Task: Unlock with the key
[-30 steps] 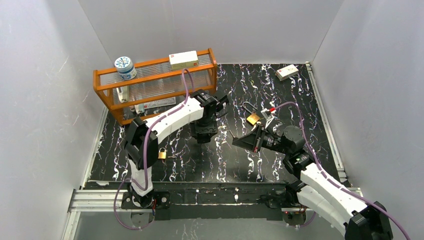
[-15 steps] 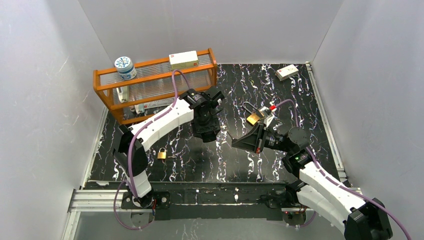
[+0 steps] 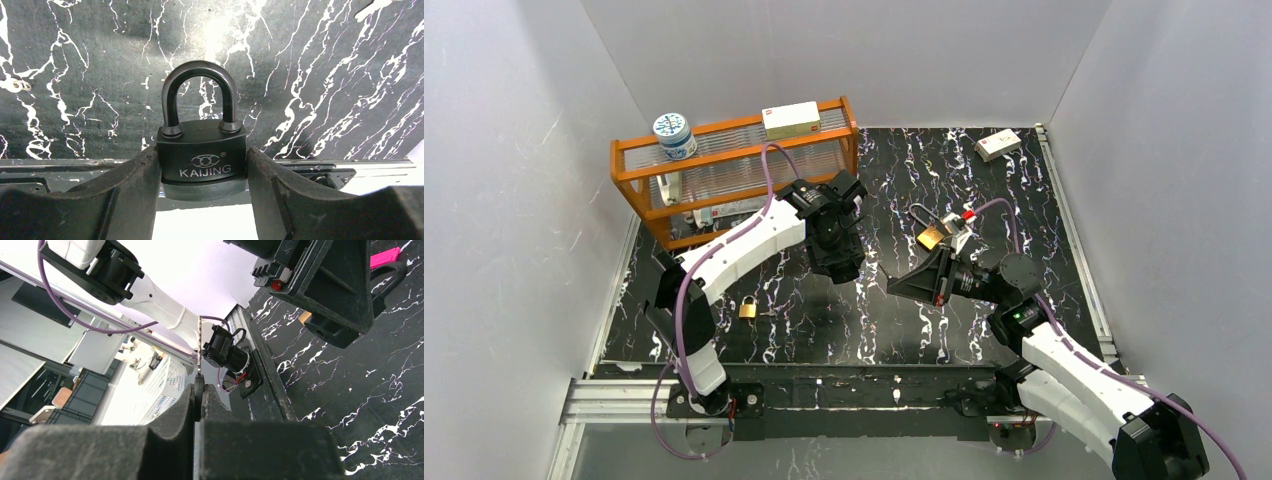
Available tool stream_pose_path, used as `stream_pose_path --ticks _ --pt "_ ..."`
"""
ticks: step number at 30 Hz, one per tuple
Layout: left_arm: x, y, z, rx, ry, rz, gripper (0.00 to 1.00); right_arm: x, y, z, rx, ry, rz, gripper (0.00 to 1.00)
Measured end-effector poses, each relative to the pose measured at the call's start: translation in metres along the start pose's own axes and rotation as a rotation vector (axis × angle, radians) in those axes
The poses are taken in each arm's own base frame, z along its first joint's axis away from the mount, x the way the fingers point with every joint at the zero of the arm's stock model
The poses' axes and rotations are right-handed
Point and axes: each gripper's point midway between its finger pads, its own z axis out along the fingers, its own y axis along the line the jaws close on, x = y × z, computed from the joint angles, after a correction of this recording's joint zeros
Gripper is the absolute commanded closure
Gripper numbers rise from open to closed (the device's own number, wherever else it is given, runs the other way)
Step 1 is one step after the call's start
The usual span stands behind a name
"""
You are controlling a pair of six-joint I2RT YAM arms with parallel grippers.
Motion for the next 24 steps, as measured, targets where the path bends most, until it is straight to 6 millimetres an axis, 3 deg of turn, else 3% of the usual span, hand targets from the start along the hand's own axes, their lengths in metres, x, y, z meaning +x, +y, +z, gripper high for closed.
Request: stream_pose_path --ticks 9,15,24 --pt "0.002 -0.009 -0.004 0.073 0.030 -0.063 1.00 0.003 -0.010 0.001 0.034 0.010 0.027 0.99" --pt "0.000 -0.011 -0.011 0.127 0.041 -0.124 1.00 0.009 -0.030 0.000 0.113 0.019 0.065 0.99" --pt "-0.005 -0.006 -0.003 0.117 0.035 -0.220 1.00 0.015 -0.061 0.004 0.216 0.020 0.181 0.99"
